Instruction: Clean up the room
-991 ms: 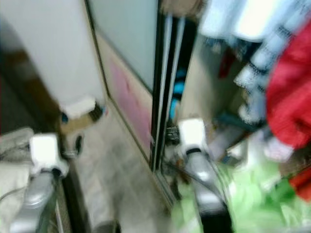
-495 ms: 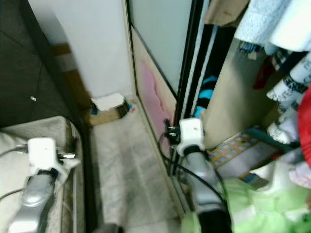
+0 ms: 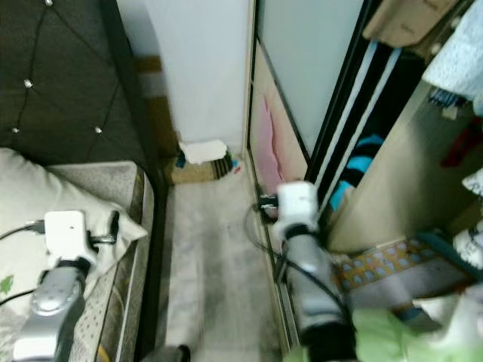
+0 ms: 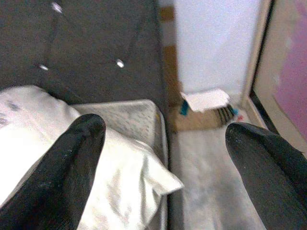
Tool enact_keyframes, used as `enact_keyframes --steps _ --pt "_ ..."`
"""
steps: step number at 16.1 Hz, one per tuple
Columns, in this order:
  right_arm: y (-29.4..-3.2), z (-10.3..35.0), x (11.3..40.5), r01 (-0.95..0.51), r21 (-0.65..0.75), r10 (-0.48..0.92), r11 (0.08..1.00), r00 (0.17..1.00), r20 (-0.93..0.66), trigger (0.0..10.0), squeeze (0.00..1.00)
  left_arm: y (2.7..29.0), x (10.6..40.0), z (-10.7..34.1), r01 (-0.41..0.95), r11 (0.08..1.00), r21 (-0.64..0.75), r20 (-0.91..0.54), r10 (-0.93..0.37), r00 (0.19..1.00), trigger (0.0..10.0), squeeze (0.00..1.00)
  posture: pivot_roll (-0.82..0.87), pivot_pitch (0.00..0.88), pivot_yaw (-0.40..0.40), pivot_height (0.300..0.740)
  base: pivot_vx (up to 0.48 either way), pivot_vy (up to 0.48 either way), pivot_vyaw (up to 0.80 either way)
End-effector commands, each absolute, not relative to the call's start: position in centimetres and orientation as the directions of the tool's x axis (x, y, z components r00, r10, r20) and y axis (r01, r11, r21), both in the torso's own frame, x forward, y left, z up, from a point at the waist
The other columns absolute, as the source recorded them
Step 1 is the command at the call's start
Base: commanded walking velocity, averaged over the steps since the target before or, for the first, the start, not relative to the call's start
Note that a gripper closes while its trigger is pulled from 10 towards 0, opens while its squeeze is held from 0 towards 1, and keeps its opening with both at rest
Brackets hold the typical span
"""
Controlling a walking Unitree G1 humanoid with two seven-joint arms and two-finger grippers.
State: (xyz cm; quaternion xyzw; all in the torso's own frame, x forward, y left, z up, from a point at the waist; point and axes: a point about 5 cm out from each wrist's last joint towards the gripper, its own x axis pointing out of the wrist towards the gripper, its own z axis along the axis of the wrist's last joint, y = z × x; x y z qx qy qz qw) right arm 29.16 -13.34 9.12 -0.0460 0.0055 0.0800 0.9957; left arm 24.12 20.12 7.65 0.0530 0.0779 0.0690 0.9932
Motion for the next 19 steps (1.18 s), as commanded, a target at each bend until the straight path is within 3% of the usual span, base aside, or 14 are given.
enact_keyframes --steps 1,19 --pt "-14.27 9.08 29.09 -0.14 -0.097 0.138 0.985 0.99 -0.026 10.0 0.0 19.61 24.1 7.68 -0.116 0.988 0.106 -0.149 0.131 0.98 10.0 0.0 0.07 0.005 -0.023 0.74 0.0 0.0 0.77" --pt "-13.98 9.13 29.19 -0.178 -0.091 0.175 0.98 0.984 -0.033 10.0 0.0 19.85 24.73 8.6 -0.147 0.98 0.131 -0.081 0.158 0.984 10.0 0.0 0.07 0.008 -0.03 0.74 0.0 0.0 0.77"
